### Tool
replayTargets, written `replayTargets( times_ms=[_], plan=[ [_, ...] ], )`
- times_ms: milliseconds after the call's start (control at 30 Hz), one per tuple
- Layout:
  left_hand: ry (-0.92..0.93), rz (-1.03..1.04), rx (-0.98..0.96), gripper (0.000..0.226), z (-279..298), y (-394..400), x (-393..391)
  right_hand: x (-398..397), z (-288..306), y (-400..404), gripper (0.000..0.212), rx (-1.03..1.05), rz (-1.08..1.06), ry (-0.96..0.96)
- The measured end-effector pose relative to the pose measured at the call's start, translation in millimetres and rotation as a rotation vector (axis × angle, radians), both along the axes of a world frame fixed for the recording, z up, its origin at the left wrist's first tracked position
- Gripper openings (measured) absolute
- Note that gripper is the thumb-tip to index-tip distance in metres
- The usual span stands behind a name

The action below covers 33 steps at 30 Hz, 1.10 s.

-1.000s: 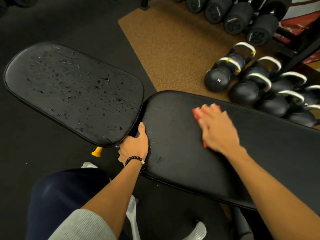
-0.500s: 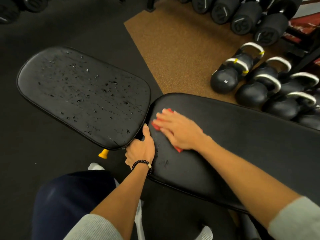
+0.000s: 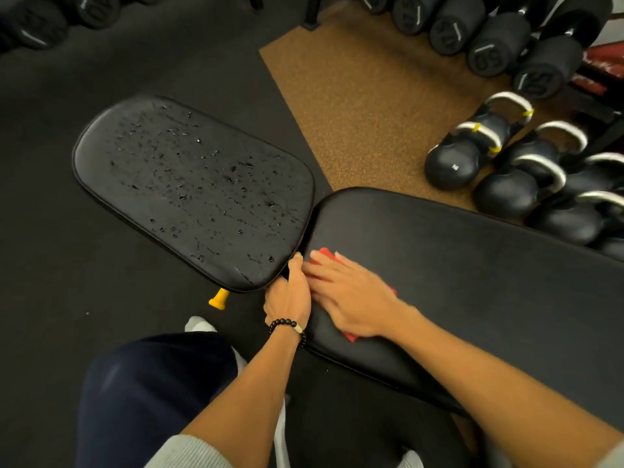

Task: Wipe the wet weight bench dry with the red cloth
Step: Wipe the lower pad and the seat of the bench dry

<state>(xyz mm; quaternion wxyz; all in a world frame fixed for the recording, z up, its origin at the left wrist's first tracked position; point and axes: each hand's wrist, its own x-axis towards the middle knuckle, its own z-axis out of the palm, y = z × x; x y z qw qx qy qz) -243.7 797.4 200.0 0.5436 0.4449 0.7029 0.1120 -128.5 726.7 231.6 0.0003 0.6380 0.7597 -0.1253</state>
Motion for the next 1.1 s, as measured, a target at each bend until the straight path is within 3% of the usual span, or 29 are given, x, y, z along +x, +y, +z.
replayTargets(
  times_ms=[67,200,267,333,433,533,567,633,733,800,833,933,1033,1100],
  plan=[
    [-0.131,0.057,-0.024,0.067,3.5,1.3,-4.0,26.6,-1.7,18.7,0.045,0.012,-0.075,-0.011],
    [-0.432,0.137,-0.17,0.027,13.2,3.4,-15.3,28.4,-12.4,59.7,0.05,0.045,-0.587,-0.157],
    [-0.556,0.109,-0.204,0.033,15.0,2.7,-19.5,-8.8,-17.8,60.6,0.055,0.087,-0.656,-0.186],
    [-0.616,0.098,-0.196,0.033,17.2,3.4,-24.2,-47.4,-20.1,41.2,0.058,0.103,-0.581,-0.154],
    [-0.62,0.046,-0.272,0.041,21.9,4.1,-29.7,-63.4,-5.1,-10.0,0.055,0.034,-0.284,-0.103],
    [-0.59,0.05,-0.291,0.044,26.8,4.7,-31.4,-22.1,9.9,-51.6,0.05,0.047,-0.06,-0.222],
    [-0.584,0.051,-0.3,0.048,28.6,3.8,-31.4,-0.7,9.7,-54.9,0.049,0.063,-0.122,-0.278],
    [-0.578,0.065,-0.318,0.054,34.1,0.4,-32.0,29.9,11.6,-44.0,0.051,0.047,-0.458,-0.33],
    [-0.578,0.029,-0.319,0.059,30.1,-1.2,-33.1,4.5,4.2,-3.7,0.055,0.055,-0.874,-0.303],
    [-0.558,-0.007,-0.299,0.086,20.2,1.9,-32.8,-43.6,-5.4,16.2,0.06,0.068,-0.813,-0.24],
    [-0.532,-0.034,-0.285,0.087,25.9,1.1,-33.9,-68.5,-10.1,18.3,0.066,0.044,-0.692,-0.216],
    [-0.515,-0.109,-0.304,0.055,46.8,0.0,-40.5,-100.4,-3.6,-3.7,0.071,-0.062,-0.417,-0.152],
    [-0.517,-0.153,-0.356,0.045,50.3,2.4,-42.8,-53.9,13.4,-40.4,0.047,0.037,-0.475,-0.235],
    [-0.524,-0.15,-0.344,0.035,53.2,2.1,-42.6,-0.7,23.5,-62.1,0.043,0.052,-0.658,-0.359]
  ],
)
